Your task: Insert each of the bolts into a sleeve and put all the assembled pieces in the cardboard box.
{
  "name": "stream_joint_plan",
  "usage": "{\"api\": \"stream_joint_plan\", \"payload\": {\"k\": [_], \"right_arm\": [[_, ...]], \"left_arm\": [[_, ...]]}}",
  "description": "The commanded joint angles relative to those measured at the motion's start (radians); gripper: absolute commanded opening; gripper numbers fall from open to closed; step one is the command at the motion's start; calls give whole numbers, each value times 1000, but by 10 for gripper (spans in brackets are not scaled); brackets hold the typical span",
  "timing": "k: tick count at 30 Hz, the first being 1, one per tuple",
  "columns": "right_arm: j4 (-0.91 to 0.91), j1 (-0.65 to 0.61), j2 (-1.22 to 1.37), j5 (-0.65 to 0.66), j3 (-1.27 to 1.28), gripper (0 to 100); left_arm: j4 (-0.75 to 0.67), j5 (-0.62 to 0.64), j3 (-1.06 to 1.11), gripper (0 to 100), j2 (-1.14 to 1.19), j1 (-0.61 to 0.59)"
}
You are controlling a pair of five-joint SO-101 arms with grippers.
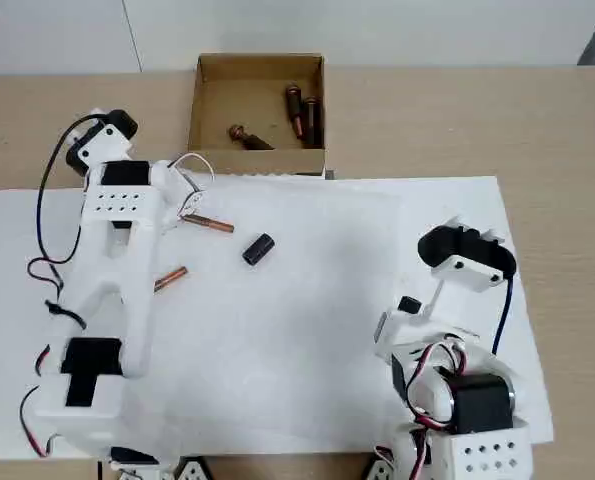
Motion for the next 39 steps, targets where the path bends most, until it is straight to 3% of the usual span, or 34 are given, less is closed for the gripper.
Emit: {"api": "stream_joint_plan", "payload": {"k": [1,9,16,31,36,39], "right_arm": [[1,5,-2,8,-6,2],[1,5,-1,8,-6,2],[1,5,1,8,-5,2],[-2,5,1,8,-5,2],[-4,5,1,8,-5,2],[-4,5,1,8,-5,2]], "left_arm": [[-35,-2,-67,115,28,9],[-31,-2,-228,115,173,9],[66,-2,-326,115,278,9],[121,0,-334,115,315,9],[120,2,-331,14,316,9],[120,2,-331,11,327,9]]}}
